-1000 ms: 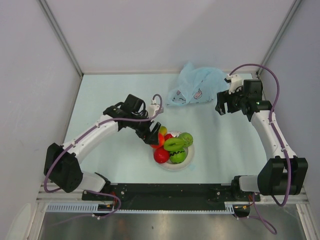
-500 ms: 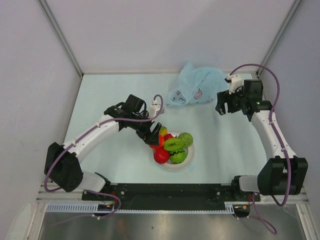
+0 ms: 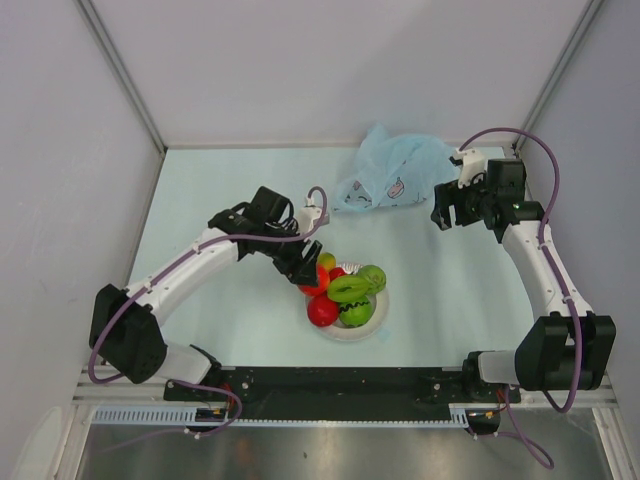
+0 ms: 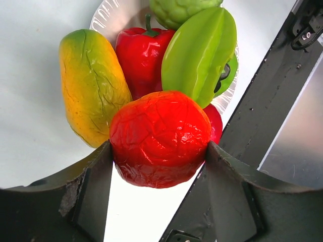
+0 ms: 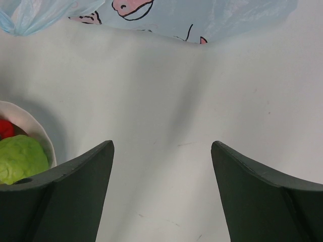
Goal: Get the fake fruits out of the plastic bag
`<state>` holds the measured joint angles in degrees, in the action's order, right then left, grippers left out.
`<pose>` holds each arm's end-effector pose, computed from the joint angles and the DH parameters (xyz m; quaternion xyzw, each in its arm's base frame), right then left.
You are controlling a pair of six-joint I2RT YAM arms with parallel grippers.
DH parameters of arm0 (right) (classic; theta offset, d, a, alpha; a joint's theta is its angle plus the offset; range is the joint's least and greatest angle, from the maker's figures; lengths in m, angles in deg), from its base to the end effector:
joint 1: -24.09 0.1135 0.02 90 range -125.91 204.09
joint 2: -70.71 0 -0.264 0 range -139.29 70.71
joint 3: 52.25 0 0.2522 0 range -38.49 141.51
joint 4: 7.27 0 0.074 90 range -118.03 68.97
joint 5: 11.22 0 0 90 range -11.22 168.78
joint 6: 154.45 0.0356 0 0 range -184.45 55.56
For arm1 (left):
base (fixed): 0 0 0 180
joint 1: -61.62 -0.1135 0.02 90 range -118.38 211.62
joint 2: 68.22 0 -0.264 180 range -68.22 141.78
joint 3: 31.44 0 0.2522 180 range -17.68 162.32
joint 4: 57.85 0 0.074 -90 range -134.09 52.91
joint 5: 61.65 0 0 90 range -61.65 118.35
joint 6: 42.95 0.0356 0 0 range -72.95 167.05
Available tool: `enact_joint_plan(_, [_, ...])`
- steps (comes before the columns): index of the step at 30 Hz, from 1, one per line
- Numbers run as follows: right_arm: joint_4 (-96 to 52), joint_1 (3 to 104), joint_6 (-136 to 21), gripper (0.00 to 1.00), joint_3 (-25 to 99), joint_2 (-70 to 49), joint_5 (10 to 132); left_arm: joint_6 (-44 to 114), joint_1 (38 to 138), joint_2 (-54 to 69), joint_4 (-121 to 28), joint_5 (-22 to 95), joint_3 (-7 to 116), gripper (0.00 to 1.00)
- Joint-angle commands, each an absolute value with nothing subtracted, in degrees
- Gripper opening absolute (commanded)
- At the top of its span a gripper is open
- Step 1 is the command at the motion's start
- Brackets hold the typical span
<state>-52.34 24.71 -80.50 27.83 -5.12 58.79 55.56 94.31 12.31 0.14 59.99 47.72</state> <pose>0.2880 0.0153 0.3179 -0.2013 0.8756 0.1014 0.4273 0.2271 -0.1679 0.2781 0.3939 0.8433 -0.3103 0.1935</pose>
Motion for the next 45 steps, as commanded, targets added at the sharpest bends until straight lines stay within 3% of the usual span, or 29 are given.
enact_joint_plan(1, [-50.0, 24.5, -79.6, 0.83, 27.7, -4.8, 58.1, 55.8, 94.8, 12.4, 0.2, 61.2, 50.5, 0.46])
enact_joint_plan(5, [-50.1, 24.5, -79.6, 0.83, 27.7, -4.7, 58.2, 56.1, 94.8, 12.2, 0.7, 62.3, 50.6, 0.32])
enact_joint_plan(10, [-50.0, 24.5, -79.6, 0.83, 27.7, -4.8, 58.1, 56.5, 94.8, 11.4, 1.4, 62.2, 50.7, 0.33])
enact_joint_plan(13, [-49.9, 24.5, -79.5, 0.83, 27.7, -5.0, 57.9, 56.1, 94.8, 11.5, 0.8, 62.5, 50.4, 0.4])
enact_joint_plan(17, [-49.8, 24.5, -79.5, 0.83, 27.7, -5.0, 58.0, 55.5, 94.8, 11.9, 0.4, 61.7, 50.6, 0.6])
enact_joint_plan(20, [-49.9, 24.5, -79.6, 0.83, 27.7, -4.9, 58.0, 55.3, 94.8, 12.0, 0.5, 61.8, 50.9, 0.69])
enact_joint_plan(29, [-49.9, 24.5, -79.6, 0.83, 27.7, -5.1, 58.0, 55.1, 94.8, 12.1, 0.3, 62.5, 50.6, 0.77])
enact_joint_plan(32, [-49.9, 24.5, -79.6, 0.83, 27.7, -5.1, 58.0, 55.0, 94.8, 12.3, 0.1, 63.2, 50.9, 0.67])
enact_joint_plan(35, [-49.8, 24.5, -79.6, 0.83, 27.7, -5.2, 58.0, 55.4, 94.8, 12.4, 0.3, 63.7, 51.3, 0.49])
enact_joint_plan(38, [-49.8, 24.5, -79.6, 0.83, 27.7, -5.1, 58.2, 55.6, 94.8, 12.0, 0.6, 62.8, 51.2, 0.44])
enact_joint_plan(45, [-49.5, 24.6, -79.5, 0.83, 27.7, -5.4, 58.0, 54.6, 94.8, 11.8, -0.1, 61.8, 50.3, 0.69])
